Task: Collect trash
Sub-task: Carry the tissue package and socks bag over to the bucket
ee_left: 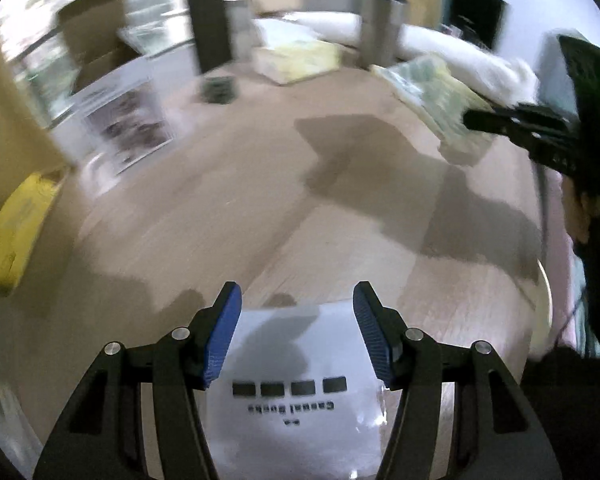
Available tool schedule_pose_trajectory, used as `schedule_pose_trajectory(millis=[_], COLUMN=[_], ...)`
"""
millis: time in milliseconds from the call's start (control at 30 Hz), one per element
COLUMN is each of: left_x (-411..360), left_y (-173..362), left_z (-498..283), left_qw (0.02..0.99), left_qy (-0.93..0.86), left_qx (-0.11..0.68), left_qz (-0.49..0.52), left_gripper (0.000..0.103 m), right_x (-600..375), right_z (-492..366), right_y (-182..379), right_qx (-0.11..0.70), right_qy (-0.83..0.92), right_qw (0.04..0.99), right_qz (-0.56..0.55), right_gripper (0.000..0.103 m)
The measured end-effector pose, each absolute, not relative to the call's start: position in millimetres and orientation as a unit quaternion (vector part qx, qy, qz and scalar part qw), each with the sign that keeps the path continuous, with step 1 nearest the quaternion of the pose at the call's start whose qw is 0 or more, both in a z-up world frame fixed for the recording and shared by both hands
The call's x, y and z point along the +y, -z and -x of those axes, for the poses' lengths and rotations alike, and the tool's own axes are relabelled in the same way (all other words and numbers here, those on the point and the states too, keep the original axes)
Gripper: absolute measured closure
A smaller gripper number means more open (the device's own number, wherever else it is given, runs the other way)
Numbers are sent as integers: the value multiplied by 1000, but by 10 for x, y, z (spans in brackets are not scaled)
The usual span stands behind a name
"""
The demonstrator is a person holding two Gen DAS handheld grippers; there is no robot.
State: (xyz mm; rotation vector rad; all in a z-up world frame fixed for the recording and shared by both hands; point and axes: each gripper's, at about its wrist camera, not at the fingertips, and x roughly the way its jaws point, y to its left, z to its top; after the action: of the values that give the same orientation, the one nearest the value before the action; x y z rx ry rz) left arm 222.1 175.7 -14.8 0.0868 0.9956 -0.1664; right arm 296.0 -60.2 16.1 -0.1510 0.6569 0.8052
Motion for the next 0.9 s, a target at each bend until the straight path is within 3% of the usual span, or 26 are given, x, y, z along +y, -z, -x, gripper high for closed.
schedule_pose_trajectory(millis=[400,667,900], left_x=[1949,1995,1775], left_y=[462,442,450], left_z=[-2496,-2008,-1680], left_qw=[798,795,818], left_qy=[168,153,133], left_qx=[574,585,551], left_qz=[-71,-46,-94], left_gripper=[42,42,43], right_x=[-856,-841,-791], right_z=[-2881,-2801,-2662], right_y=[-82,-107,-153], right_qx=[316,310,303], right_qy=[-376,-382,-384], right_qw=[869,868,869], right_qz=[57,66,72], right_gripper=[92,92,92])
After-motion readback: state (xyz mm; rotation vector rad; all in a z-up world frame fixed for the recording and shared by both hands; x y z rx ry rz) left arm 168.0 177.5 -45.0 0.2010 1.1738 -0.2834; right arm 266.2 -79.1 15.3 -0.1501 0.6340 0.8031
